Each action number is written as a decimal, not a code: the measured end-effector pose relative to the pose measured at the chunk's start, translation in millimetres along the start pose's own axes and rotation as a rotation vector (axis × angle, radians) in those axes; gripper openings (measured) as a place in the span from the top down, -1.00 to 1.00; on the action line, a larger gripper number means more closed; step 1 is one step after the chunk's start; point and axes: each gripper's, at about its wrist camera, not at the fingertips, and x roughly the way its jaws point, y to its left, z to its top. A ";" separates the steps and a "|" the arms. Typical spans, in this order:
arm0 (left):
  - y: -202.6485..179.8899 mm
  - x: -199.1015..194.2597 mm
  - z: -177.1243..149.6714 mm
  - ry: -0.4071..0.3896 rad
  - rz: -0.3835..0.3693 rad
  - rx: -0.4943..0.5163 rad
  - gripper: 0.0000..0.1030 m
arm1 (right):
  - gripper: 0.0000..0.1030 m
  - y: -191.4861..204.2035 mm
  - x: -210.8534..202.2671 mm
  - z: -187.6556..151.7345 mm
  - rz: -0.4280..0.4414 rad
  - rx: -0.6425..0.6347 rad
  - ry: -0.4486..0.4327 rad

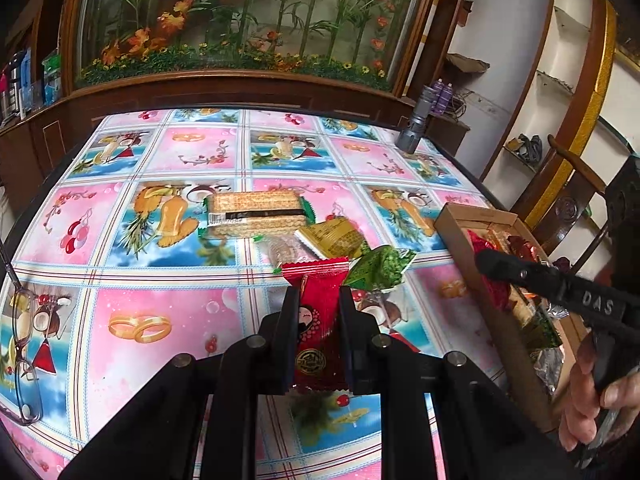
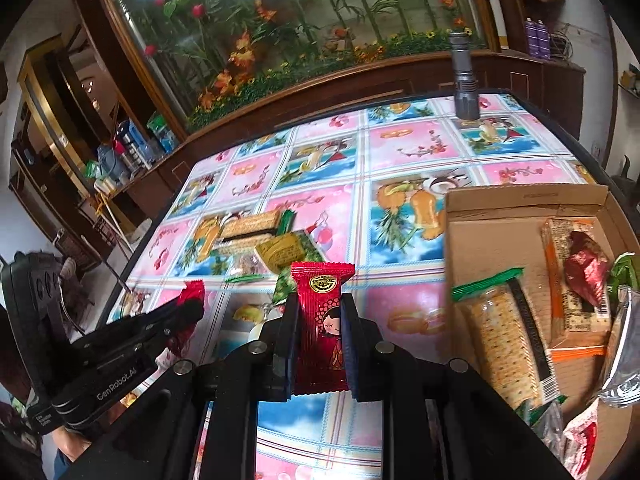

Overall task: Organize snacks
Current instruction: 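Carry the red candy with the left gripper while the right carries its red candy to the box, then lower both red candies into the box and open both grippers, then move both open grippers back toward the remaining snacks on the table, then grasp the clear wrapped snack with the left gripper while the right grasps the green pea bag, then carry the clear snack with the left gripper while the right carries the green pea bag to the box, then lower both held snacks into the box and open both grippers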

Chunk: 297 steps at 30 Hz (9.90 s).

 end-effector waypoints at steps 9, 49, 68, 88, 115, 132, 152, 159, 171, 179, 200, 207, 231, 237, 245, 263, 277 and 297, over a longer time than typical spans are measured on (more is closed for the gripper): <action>-23.0 -8.9 2.0 -0.031 -0.081 0.019 0.66 | 0.61 -47.8 -28.4 15.2 -0.015 0.124 -0.074; -241.0 34.2 -66.0 -0.046 -0.115 0.455 0.64 | 0.61 -155.7 -50.4 9.3 -0.251 0.312 -0.002; -244.4 28.7 -68.9 -0.066 -0.101 0.479 0.63 | 0.57 -151.5 -51.1 10.3 -0.254 0.303 -0.005; -222.1 -3.4 -43.1 -0.149 -0.129 0.389 -0.03 | 0.54 -139.1 -72.0 17.1 -0.212 0.268 -0.125; 77.3 15.9 17.5 0.046 0.195 -0.204 -0.03 | 0.02 46.9 84.4 45.1 0.046 -0.115 0.247; 84.7 5.8 17.9 0.034 0.176 -0.251 -0.03 | 0.48 90.3 132.9 17.9 -0.040 -0.269 0.306; 79.5 50.8 17.6 0.108 0.187 -0.232 0.23 | 0.84 50.1 51.4 -27.0 0.196 -0.077 0.193; 73.8 56.2 18.7 0.086 0.252 -0.191 0.52 | 0.03 27.4 27.5 -6.9 0.100 0.010 0.024; 67.1 30.5 24.5 0.027 0.197 -0.201 0.61 | 0.02 29.8 81.0 -5.4 -0.038 -0.012 0.091; 45.2 8.6 26.6 -0.045 0.144 -0.147 0.61 | 0.31 34.3 81.5 -16.3 -0.042 -0.075 0.090; -6.4 7.0 11.7 -0.082 0.130 0.017 0.61 | 0.39 25.2 30.0 -2.7 0.037 -0.015 -0.028; -22.4 9.1 5.6 -0.102 0.172 0.092 0.61 | 0.39 24.1 28.3 -1.8 0.036 -0.013 -0.033; -61.8 -9.6 -3.0 -0.215 0.228 0.266 0.61 | 0.40 2.8 -12.3 5.7 0.041 0.050 -0.131; -72.3 -11.3 -6.8 -0.227 0.227 0.302 0.61 | 0.40 -15.6 -35.1 6.9 0.015 0.087 -0.183; -77.4 -12.3 -9.0 -0.217 0.191 0.305 0.61 | 0.40 -66.3 -72.5 8.7 -0.095 0.172 -0.258; -220.7 14.6 -26.8 -0.071 -0.158 0.299 0.61 | 0.40 -165.6 -96.0 0.4 -0.124 0.350 -0.178; -246.0 53.2 -51.1 -0.010 -0.138 0.355 0.60 | 0.41 -164.6 -77.9 -13.3 -0.169 0.306 -0.079; -245.4 45.0 -56.0 -0.045 -0.132 0.377 0.60 | 0.40 -155.4 -71.5 -13.1 -0.213 0.263 -0.063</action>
